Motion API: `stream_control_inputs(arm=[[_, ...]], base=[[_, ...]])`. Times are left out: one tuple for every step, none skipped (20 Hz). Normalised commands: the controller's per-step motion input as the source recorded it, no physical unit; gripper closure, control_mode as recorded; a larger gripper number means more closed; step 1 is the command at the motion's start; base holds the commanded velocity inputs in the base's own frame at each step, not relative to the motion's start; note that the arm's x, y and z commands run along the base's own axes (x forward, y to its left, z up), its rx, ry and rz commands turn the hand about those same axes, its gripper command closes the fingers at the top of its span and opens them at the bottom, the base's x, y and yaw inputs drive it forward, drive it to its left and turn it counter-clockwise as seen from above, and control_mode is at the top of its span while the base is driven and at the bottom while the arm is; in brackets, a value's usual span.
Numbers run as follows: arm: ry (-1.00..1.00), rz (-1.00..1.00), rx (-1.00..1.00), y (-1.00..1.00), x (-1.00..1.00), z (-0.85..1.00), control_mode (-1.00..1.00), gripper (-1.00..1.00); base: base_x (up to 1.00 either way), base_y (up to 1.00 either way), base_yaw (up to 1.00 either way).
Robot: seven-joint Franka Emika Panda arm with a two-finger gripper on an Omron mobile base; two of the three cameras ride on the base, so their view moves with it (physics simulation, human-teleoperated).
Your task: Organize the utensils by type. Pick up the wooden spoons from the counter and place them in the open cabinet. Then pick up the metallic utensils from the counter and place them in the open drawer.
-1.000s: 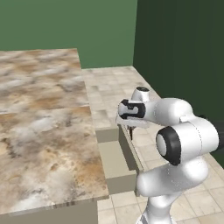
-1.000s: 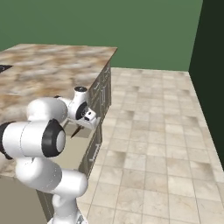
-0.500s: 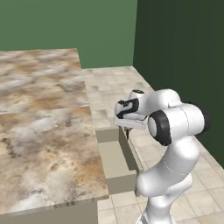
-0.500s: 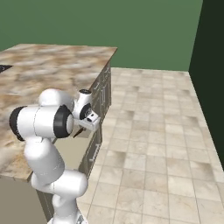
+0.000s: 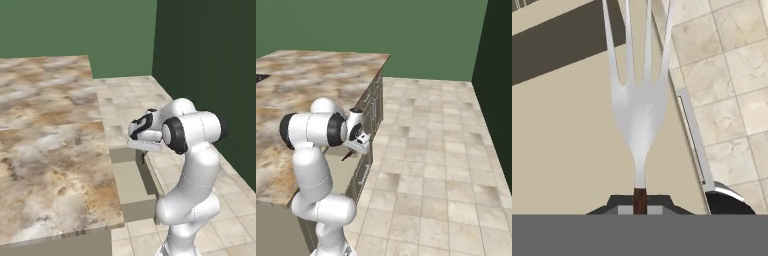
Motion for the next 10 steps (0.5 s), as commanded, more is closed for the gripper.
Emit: stream_control_inputs(arm=[[0.00, 0.00, 0.00, 0.08, 0.13, -0.29, -1.00, 1.00], [0.00, 0.00, 0.00, 0.12, 0.12, -0.29, -1.00, 1.00], [0.00, 0.00, 0.00, 0.16, 0.11, -0.29, -1.00, 1.00], [0.00, 0.00, 0.00, 0.18, 0.11, -0.29, -1.00, 1.00], [0.00, 0.00, 0.00, 0.17, 0.11, -0.30, -1.00, 1.00], [0.00, 0.00, 0.00, 0.14, 0.10, -0.31, -1.00, 1.00], [0.00, 0.00, 0.00, 0.12, 0.08, -0.33, -1.00, 1.00], [0.00, 0.00, 0.00, 0.09, 0.06, -0.35, -1.00, 1.00], [0.00, 0.00, 0.00, 0.06, 0.01, -0.40, -1.00, 1.00], [0.00, 0.00, 0.00, 0.05, 0.00, -0.42, -1.00, 1.00]], base=[[0.00, 0.00, 0.00], [0.00, 0.00, 0.00], [0.00, 0.00, 0.00], [0.00, 0.00, 0.00], [0.00, 0.00, 0.00], [0.00, 0.00, 0.00], [0.00, 0.00, 0.00], [0.00, 0.00, 0.00], [0.00, 0.00, 0.00], [0.00, 0.00, 0.00]])
